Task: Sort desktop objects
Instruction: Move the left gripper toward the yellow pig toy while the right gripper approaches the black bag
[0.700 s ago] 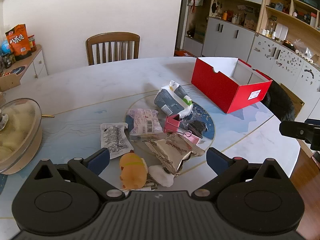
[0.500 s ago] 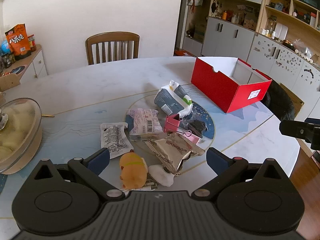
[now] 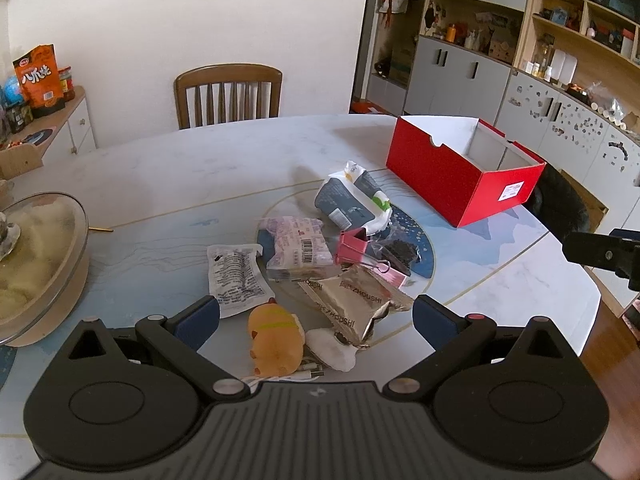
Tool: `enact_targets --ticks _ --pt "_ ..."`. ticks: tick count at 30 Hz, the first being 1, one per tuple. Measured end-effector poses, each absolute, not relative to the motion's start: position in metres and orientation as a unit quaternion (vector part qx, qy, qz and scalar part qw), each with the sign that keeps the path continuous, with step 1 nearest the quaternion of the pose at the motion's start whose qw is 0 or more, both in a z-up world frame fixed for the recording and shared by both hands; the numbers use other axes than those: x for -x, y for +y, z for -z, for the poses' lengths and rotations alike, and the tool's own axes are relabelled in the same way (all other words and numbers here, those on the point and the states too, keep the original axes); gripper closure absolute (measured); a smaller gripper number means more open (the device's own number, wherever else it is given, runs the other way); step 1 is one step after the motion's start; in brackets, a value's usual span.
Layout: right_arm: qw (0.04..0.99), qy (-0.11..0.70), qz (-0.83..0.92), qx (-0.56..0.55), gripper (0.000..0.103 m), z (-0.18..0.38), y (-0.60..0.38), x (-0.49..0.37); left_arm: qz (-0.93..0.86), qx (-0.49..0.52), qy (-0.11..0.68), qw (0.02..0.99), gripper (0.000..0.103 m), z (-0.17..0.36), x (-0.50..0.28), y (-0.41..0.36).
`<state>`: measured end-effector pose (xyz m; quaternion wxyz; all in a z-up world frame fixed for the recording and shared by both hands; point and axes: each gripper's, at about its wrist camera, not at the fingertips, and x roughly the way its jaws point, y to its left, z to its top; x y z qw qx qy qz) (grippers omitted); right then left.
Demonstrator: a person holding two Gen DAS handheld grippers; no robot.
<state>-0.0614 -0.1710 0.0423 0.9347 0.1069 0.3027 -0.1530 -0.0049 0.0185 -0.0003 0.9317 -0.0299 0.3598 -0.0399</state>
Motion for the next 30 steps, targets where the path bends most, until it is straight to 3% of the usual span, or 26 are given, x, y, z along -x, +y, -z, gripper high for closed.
enact_targets --ticks 30 --pt "0.936 0.331 0.109 -0.057 0.002 0.02 -0.187 -0.012 0.004 0.014 0.408 0.913 0.0 0.066 -0.048 0.04"
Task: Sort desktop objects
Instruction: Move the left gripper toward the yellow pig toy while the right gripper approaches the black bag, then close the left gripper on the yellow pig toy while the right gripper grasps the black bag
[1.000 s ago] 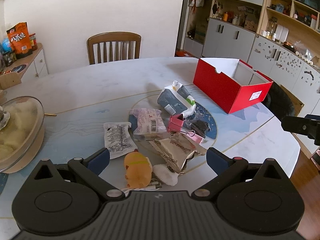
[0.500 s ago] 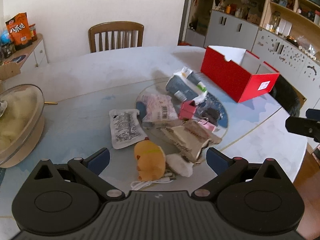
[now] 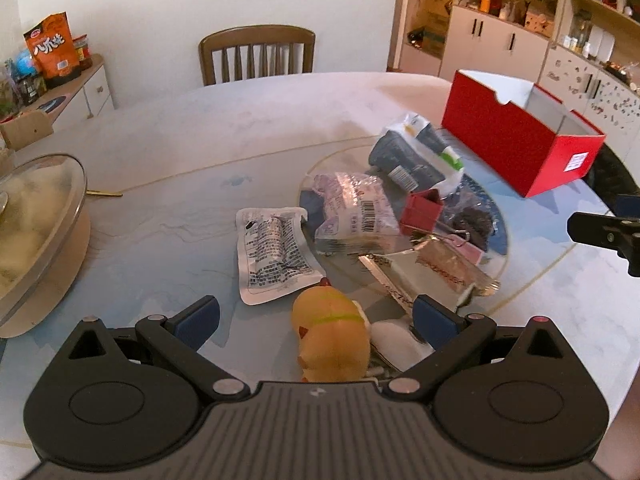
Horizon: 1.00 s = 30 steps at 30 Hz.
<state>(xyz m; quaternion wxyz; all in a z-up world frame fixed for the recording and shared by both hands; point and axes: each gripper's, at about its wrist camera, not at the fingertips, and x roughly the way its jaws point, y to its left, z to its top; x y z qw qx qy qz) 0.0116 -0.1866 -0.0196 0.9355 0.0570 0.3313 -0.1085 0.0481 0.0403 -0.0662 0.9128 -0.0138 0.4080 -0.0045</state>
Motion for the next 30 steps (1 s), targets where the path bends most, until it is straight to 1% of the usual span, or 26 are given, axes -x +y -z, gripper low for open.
enact_targets --ticks 7,13,16,20,24,26,27,29,30 --pt "0.929 0.357 0.082 -0.056 0.004 0.045 -0.204 -0.043 -0.003 0.033 0.428 0.903 0.0 0.078 -0.064 0.043" --pt "0.924 0.375 0.057 -0.06 0.007 0.064 -0.212 -0.072 0.003 0.043 0.448 0.893 0.002 0.088 -0.074 0.043" --pt "0.918 0.388 0.047 -0.064 0.011 0.072 -0.215 -0.083 0.004 0.05 0.46 0.886 0.003 0.093 -0.076 0.044" --pt "0.915 0.397 0.038 -0.068 0.015 0.079 -0.217 -0.094 0.007 0.056 0.471 0.88 0.01 0.099 -0.078 0.045" --pt "0.914 0.399 0.032 -0.068 0.02 0.082 -0.219 -0.101 0.011 0.068 0.475 0.878 0.013 0.102 -0.08 0.048" --pt "0.913 0.401 0.03 -0.066 0.021 0.083 -0.219 -0.103 0.016 0.075 0.476 0.876 0.02 0.102 -0.08 0.049" --pt "0.913 0.401 0.03 -0.068 0.023 0.083 -0.22 -0.105 0.019 0.077 0.476 0.876 0.021 0.102 -0.081 0.05" --pt "0.912 0.401 0.026 -0.077 0.025 0.084 -0.221 -0.107 0.024 0.083 0.477 0.875 0.029 0.102 -0.081 0.05" --pt "0.912 0.402 0.024 -0.078 0.027 0.084 -0.221 -0.108 0.027 0.086 0.477 0.874 0.03 0.102 -0.081 0.051"
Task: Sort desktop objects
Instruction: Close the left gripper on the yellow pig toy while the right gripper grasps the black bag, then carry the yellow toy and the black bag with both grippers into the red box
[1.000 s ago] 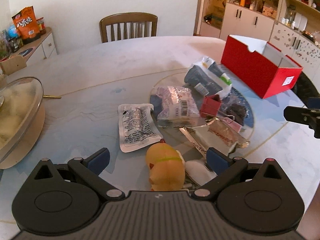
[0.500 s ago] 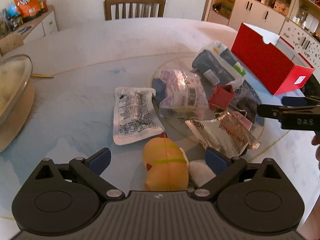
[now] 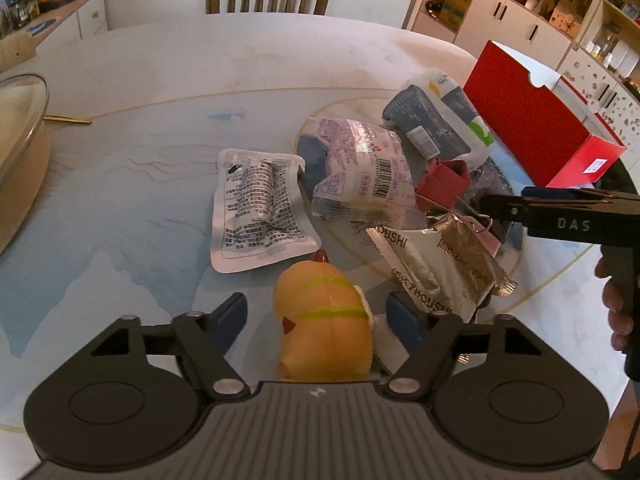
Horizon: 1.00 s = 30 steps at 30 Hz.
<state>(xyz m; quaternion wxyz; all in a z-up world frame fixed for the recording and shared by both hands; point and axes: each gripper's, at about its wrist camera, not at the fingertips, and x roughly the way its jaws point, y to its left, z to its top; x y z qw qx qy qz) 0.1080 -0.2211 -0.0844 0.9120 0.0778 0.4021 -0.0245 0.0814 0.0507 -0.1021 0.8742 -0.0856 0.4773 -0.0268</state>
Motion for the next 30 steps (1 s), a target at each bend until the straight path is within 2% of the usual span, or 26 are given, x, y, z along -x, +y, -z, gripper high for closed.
enact_targets --ticks 4,9,10,12,21,30 --pt "0.911 0.405 0.018 -0.077 0.033 0.086 -0.218 -0.112 0.037 0.096 0.48 0.871 0.042 0.101 -0.082 0.051" --pt "0.906 0.413 0.019 -0.088 0.047 0.088 -0.219 -0.116 0.038 0.101 0.481 0.87 0.048 0.1 -0.083 0.051" --pt "0.905 0.415 0.019 -0.092 0.049 0.089 -0.22 -0.117 0.038 0.105 0.481 0.87 0.054 0.1 -0.083 0.053" --pt "0.902 0.419 0.02 -0.1 0.055 0.089 -0.222 -0.117 0.036 0.116 0.484 0.867 0.054 0.101 -0.083 0.056" --pt "0.898 0.423 0.026 -0.122 0.069 0.086 -0.226 -0.112 0.035 0.116 0.481 0.869 0.057 0.096 -0.077 0.057" --pt "0.897 0.412 0.043 -0.152 0.073 0.074 -0.237 -0.089 0.039 0.121 0.464 0.877 0.057 0.08 -0.07 0.053"
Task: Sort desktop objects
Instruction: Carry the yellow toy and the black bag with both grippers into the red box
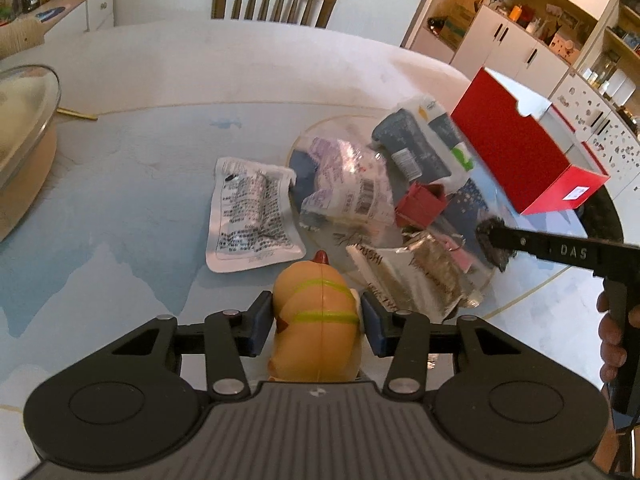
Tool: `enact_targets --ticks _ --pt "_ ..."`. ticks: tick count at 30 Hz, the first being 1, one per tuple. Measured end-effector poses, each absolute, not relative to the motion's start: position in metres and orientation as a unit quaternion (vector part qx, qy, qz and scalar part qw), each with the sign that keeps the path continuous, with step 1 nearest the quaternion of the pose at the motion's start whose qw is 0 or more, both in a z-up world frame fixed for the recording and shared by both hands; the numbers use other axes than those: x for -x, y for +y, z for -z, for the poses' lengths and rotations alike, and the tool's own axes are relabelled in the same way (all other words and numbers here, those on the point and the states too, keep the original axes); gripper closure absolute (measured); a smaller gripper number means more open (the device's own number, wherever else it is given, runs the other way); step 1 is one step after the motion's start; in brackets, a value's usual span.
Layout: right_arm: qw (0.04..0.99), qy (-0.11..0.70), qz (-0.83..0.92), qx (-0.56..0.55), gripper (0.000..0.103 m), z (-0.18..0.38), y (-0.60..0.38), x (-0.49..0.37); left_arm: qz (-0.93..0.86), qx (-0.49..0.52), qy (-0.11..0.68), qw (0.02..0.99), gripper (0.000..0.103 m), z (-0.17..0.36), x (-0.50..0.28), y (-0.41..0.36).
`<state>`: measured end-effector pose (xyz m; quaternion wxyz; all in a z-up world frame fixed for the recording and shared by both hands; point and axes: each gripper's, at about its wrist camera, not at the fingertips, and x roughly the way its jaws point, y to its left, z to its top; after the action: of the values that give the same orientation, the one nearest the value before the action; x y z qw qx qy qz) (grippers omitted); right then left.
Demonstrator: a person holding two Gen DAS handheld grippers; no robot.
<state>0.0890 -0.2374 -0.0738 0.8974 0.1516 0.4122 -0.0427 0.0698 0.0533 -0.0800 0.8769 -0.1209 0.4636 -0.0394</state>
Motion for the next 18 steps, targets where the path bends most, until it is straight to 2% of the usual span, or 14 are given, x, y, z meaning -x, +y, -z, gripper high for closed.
enact_targets --ticks 10,18 --pt "0.896 0.407 0.046 -0.17 0.073 0.054 -0.257 -0.063 0.037 0.131 0.437 0.889 0.057 0.051 -0.067 0.037" --pt "0.9 0.394 0.043 -0.183 0.073 0.029 -0.293 -0.046 0.052 0.127 0.42 0.897 0.057 0.031 -0.083 -0.006"
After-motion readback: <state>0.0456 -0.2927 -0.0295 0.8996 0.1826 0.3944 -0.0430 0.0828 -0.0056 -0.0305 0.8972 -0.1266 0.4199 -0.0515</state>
